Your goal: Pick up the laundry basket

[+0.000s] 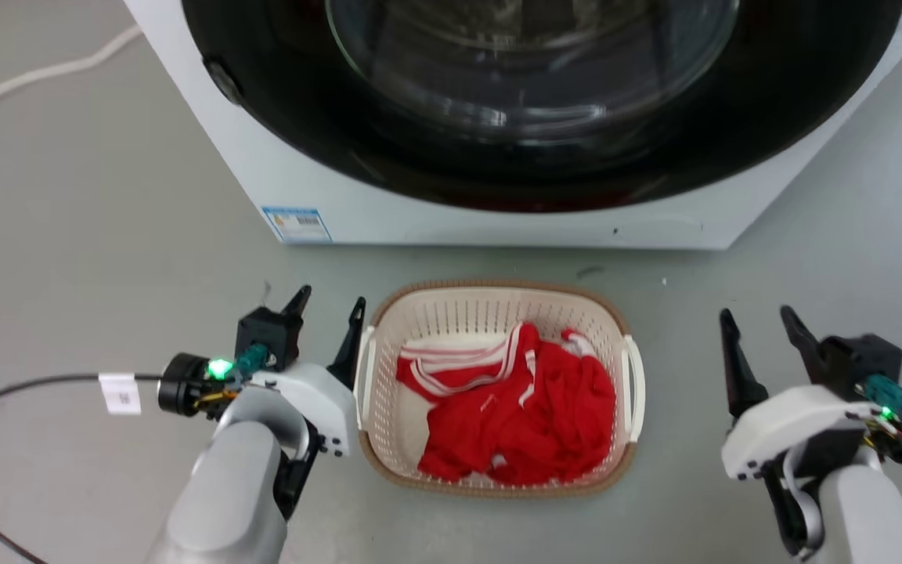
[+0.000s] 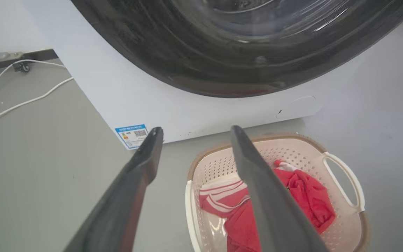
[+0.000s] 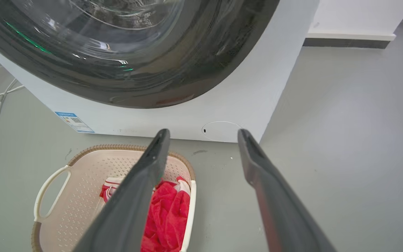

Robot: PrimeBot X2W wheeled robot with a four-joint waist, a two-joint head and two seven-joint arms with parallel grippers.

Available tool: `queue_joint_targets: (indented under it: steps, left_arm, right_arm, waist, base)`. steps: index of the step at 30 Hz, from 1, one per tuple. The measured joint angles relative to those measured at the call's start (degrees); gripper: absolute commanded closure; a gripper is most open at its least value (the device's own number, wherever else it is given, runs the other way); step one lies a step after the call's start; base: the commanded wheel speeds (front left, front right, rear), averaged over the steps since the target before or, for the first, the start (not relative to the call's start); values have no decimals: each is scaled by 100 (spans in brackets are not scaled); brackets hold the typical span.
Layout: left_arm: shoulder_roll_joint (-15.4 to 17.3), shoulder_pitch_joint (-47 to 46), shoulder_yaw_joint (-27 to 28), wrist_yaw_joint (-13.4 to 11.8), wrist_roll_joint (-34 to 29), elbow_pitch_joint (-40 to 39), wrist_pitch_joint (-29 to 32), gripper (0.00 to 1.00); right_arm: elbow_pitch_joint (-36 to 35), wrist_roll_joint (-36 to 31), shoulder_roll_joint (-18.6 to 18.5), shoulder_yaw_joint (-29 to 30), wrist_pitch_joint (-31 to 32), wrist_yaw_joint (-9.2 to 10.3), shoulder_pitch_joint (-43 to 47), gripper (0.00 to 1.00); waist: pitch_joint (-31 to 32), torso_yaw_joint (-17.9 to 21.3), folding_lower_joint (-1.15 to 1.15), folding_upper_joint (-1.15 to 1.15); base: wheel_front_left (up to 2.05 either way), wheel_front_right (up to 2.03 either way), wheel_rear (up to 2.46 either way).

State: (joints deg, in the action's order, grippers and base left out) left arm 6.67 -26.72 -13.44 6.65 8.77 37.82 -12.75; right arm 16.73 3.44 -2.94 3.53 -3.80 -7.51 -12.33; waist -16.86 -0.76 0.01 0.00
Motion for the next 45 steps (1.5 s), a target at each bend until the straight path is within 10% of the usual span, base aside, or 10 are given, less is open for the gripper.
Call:
queue_joint_targets:
  steps: [15,37,38,40,45]
  left_arm:
    - [310,-1557,-918,76,1028,1842,249,0]
    - [878,-2876,-2265,83,3031,2434,1118,0]
    - [882,-2900,-2308,83,3116,2435,1148,0]
    - [915,-2942,-2421,85,3188,2428,1053,99]
    - [862,-2983,-2639,86,3606,2392,1132,100]
  right_arm:
    - [2085,475,4,-976,-327,0,-1722,0]
    - [4602,1271,3,-2058,-221,0,-3883,0]
    - [4681,1340,5,-2083,-204,0,-3947,52]
    - [4811,1449,3,-2162,-170,0,-4042,100]
    - [5056,1631,51,-2330,-180,10,-4202,100]
  waist:
    - [-2035,280,1,0]
    - [-3620,374,0,0]
    - [-3636,370,0,0]
    - [-3659,357,0,0]
    - [-3638,325,0,0]
  base:
    - [0,0,0]
    - [0,0,0]
    - [0,0,0]
    - [0,0,0]
    - [0,0,0]
